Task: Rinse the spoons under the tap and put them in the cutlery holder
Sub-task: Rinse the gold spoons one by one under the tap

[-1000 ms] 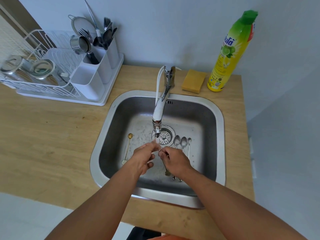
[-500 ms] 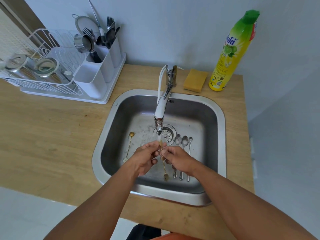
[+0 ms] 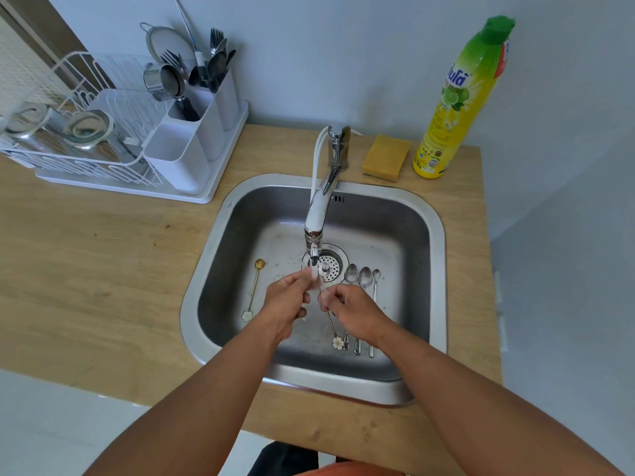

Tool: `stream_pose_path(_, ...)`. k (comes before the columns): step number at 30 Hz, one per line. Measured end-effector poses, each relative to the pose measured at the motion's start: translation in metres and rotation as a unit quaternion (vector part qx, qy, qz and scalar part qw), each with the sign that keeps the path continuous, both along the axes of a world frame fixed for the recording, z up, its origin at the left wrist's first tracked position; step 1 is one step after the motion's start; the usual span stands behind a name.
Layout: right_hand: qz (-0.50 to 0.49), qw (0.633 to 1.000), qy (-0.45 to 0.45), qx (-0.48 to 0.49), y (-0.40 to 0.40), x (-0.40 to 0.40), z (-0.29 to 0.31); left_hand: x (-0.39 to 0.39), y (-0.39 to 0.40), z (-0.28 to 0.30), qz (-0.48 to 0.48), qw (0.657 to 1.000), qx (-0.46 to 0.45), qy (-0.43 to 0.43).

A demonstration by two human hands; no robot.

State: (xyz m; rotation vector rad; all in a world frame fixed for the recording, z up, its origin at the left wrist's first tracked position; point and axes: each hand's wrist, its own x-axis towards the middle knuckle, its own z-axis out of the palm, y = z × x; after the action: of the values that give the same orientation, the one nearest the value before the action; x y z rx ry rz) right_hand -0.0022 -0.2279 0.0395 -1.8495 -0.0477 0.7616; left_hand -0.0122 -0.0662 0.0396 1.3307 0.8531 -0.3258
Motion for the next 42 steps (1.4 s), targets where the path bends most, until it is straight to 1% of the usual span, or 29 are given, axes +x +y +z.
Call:
stream_pose_path(2,-0.004,1.000,-0.003,-0.009,0.001,0.002,0.000,0.003,0.001,0.000,-0.005,1.000,0.027,0.000)
stream_pose_path(6,0.003,1.000,-0.013,-0.018,0.003,0.004,0.001,0.003,0.001,-0.001,-0.044,0.994,0.096,-0.020)
stream_pose_path(12,0.021,0.999,-0.018,-0.046,0.005,0.001,-0.004,-0.003,-0.001,-0.003,-0.026,0.990,0.122,-0.060)
stream_pose_path(16,0.030,0.996,-0.034,-0.075,0.007,-0.001,-0.006,-0.007,-0.003,-0.003,-0.024,0.983,0.174,-0.063)
stream_pose_path(20,0.033,0.990,-0.070,-0.117,0.013,-0.001,-0.002,-0.004,-0.007,-0.001,0.000,0.977,0.207,-0.056)
stream_pose_path(22,0.032,0.989,-0.072,-0.121,0.016,-0.001,-0.001,-0.001,-0.009,0.002,0.013,0.975,0.216,-0.047)
stream_pose_path(24,0.027,0.990,-0.071,-0.119,0.018,-0.002,0.000,0.003,-0.009,0.004,0.014,0.979,0.199,-0.035)
stream_pose_path(26,0.021,0.990,-0.075,-0.116,0.019,-0.001,0.001,0.005,-0.005,0.005,0.000,0.987,0.160,-0.005)
stream_pose_path(30,0.027,0.989,-0.084,-0.117,0.017,0.002,0.003,0.005,0.008,0.003,-0.011,0.998,0.015,0.068)
stream_pose_path(32,0.043,0.986,-0.089,-0.132,0.017,0.002,0.002,0.002,0.013,0.001,-0.006,0.996,-0.023,0.084)
stream_pose_path(34,0.062,0.979,-0.109,-0.159,0.018,0.000,0.002,0.000,0.014,-0.001,-0.009,0.996,-0.031,0.085)
stream_pose_path(36,0.084,0.966,-0.155,-0.191,0.018,-0.003,0.000,-0.001,0.013,-0.003,-0.005,0.996,-0.028,0.085)
stream_pose_path(39,0.122,0.942,-0.229,-0.212,0.019,-0.009,-0.003,0.001,0.009,-0.002,0.002,0.995,0.006,0.097)
stream_pose_path(42,0.122,0.936,-0.247,-0.220,0.018,-0.013,-0.004,0.005,0.005,0.000,-0.006,0.993,0.033,0.109)
